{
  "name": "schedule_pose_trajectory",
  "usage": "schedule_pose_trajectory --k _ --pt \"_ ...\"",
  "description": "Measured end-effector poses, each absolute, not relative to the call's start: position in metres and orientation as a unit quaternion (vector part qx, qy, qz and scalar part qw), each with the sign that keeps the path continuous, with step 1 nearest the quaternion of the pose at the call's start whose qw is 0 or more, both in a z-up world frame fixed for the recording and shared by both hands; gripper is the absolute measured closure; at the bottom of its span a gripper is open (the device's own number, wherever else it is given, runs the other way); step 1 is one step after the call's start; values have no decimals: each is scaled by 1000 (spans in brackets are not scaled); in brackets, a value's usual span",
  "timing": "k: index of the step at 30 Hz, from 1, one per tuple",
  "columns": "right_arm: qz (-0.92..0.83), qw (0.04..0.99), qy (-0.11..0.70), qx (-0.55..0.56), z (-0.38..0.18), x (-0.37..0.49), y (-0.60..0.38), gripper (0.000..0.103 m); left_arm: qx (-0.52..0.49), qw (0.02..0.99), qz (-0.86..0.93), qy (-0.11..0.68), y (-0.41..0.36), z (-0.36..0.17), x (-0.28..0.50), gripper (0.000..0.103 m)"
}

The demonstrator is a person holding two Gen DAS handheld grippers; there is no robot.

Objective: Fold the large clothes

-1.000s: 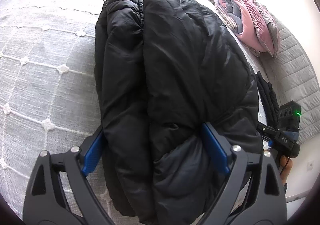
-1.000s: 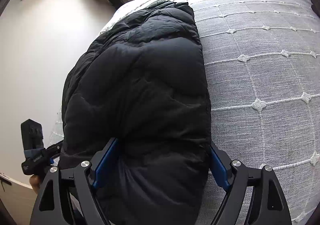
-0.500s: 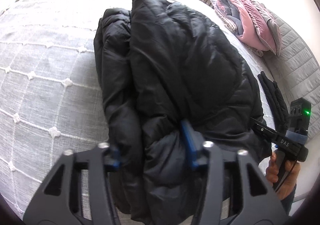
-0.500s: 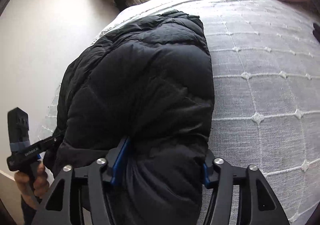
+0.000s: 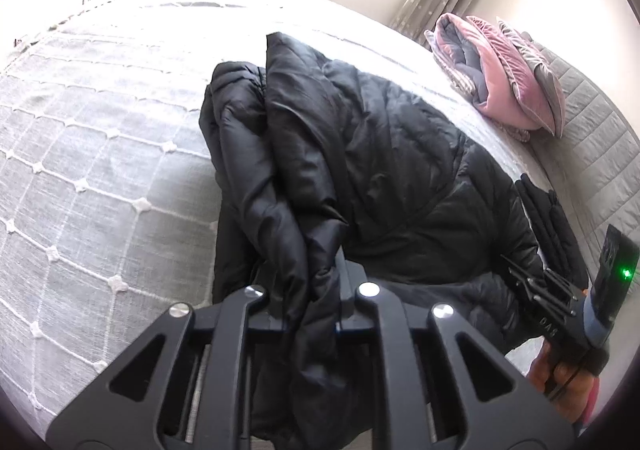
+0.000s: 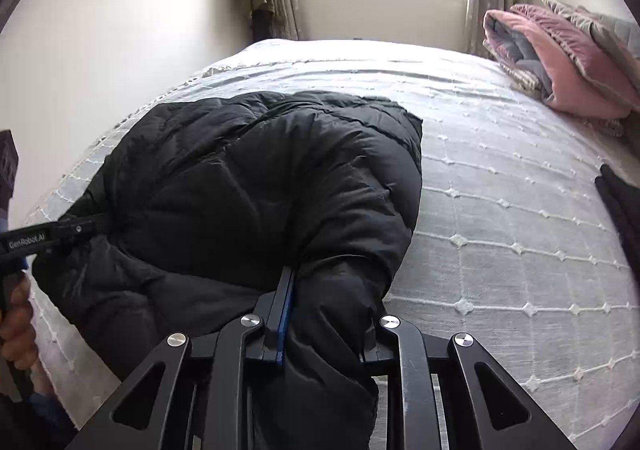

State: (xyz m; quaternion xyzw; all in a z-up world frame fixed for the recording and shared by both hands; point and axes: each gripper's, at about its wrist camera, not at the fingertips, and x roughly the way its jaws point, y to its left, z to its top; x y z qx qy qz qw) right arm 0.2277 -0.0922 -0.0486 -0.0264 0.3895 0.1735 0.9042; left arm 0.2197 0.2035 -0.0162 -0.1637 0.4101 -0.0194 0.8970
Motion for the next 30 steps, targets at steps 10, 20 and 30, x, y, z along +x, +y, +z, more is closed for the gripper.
schedule_pose_trajectory --k 10,20,30 --pt "108 930 345 -64 -30 210 -109 84 -156 905 -42 394 170 -5 227 89" --pt "80 948 305 -34 10 216 -154 89 -179 910 -71 367 132 18 244 91" --pt "75 957 276 -41 68 267 -215 94 -183 925 -113 312 56 80 292 91"
